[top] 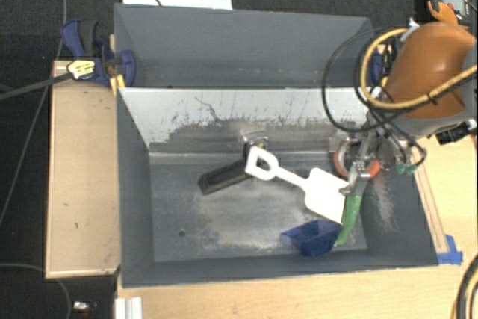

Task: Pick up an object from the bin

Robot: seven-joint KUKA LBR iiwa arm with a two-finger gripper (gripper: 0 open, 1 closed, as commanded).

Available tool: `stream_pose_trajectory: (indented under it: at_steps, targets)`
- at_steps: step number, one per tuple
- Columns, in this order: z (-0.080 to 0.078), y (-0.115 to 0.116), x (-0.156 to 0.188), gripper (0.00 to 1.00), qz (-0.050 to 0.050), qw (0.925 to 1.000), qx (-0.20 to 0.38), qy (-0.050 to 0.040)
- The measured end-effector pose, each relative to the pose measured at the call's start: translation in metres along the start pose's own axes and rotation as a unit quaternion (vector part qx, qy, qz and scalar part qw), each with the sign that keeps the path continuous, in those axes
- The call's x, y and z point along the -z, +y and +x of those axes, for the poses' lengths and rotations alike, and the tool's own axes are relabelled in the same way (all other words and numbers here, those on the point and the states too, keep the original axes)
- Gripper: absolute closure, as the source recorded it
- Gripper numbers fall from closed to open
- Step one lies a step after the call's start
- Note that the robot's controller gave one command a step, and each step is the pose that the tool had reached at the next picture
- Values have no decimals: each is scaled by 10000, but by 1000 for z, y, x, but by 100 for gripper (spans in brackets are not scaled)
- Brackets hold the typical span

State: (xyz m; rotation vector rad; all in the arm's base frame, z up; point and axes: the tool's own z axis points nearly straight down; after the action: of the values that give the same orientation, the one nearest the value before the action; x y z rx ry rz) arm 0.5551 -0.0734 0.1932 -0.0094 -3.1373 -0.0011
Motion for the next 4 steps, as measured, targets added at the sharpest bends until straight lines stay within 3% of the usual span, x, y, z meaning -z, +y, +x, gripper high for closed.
stream_pose_trajectory:
  at_steps: [1, 2, 3, 4]
  targets:
    - [-2, 0, 5, 0, 5, 10000, 21, -39]
    - [-25, 108, -123, 0, -5, 9990, -435, -26]
    - [1, 18, -63, 0, 10, 9837, -1793, -118]
    - [-25, 106, -121, 0, -9, 9989, -464, -47]
